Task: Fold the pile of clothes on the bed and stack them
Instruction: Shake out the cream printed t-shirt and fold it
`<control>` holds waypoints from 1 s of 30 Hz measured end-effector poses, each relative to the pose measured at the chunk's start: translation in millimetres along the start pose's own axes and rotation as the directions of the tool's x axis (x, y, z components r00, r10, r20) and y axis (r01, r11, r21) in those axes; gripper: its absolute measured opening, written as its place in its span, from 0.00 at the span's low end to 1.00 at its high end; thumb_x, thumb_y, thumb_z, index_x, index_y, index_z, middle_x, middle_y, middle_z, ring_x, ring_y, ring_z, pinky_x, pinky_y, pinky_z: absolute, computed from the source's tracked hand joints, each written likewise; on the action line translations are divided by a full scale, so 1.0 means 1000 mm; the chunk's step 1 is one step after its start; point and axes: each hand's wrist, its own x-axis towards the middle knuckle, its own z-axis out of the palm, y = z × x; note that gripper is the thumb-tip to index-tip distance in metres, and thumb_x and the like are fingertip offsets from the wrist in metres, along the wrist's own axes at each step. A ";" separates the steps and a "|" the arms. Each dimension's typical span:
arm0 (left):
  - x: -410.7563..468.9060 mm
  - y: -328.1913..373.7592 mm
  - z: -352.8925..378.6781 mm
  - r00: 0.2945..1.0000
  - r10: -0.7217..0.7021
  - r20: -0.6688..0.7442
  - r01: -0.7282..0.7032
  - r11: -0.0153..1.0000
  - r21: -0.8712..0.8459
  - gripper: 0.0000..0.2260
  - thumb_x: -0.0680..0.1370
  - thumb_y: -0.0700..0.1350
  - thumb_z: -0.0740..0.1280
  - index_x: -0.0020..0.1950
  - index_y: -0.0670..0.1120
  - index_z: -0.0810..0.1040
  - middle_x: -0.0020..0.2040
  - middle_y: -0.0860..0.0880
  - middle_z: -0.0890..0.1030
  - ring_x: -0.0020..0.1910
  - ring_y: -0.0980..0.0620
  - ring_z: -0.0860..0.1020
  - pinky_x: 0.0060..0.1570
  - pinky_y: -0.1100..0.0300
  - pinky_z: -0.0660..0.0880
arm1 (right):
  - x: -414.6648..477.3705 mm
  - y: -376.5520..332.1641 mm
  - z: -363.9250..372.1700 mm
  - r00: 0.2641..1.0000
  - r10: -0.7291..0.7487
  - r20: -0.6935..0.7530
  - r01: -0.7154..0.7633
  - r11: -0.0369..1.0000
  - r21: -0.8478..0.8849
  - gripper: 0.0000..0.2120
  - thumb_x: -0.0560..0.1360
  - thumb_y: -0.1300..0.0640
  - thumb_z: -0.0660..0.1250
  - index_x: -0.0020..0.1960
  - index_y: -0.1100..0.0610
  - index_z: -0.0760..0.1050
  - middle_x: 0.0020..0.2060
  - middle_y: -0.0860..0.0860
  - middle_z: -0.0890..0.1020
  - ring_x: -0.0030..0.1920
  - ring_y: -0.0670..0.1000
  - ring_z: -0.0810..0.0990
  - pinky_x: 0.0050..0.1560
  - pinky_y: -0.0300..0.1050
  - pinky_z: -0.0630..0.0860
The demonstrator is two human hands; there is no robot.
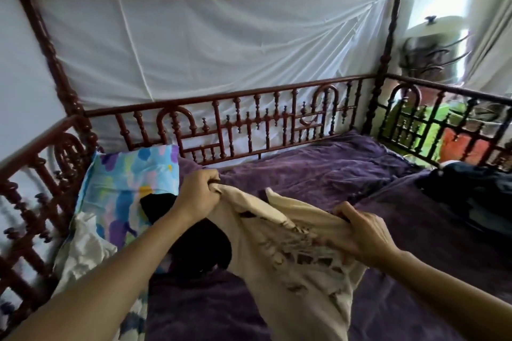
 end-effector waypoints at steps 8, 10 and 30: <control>0.007 0.064 0.012 0.943 0.236 -0.235 -0.179 0.954 0.240 0.11 0.69 0.30 0.66 0.39 0.45 0.71 0.33 0.49 0.74 0.34 0.47 0.74 0.32 0.53 0.73 | -0.032 0.073 -0.002 0.941 0.276 0.195 -0.310 0.933 0.180 0.11 0.70 0.45 0.71 0.40 0.42 0.68 0.29 0.40 0.76 0.32 0.43 0.74 0.32 0.44 0.70; 0.006 0.089 0.022 0.918 0.320 -0.233 -0.263 0.933 0.246 0.10 0.68 0.28 0.66 0.41 0.42 0.72 0.35 0.47 0.76 0.35 0.45 0.75 0.33 0.51 0.73 | -0.027 0.081 0.005 0.871 0.241 0.428 -0.377 0.887 0.266 0.11 0.67 0.50 0.74 0.41 0.48 0.71 0.35 0.44 0.78 0.38 0.47 0.77 0.39 0.48 0.74; 0.002 0.086 -0.001 0.920 0.272 -0.282 -0.015 0.745 0.667 0.15 0.65 0.32 0.72 0.49 0.42 0.78 0.43 0.40 0.79 0.42 0.37 0.79 0.38 0.48 0.74 | 0.040 -0.006 0.003 0.875 -0.251 0.414 -0.241 0.517 0.822 0.07 0.67 0.65 0.73 0.35 0.61 0.74 0.45 0.55 0.81 0.42 0.48 0.79 0.44 0.53 0.79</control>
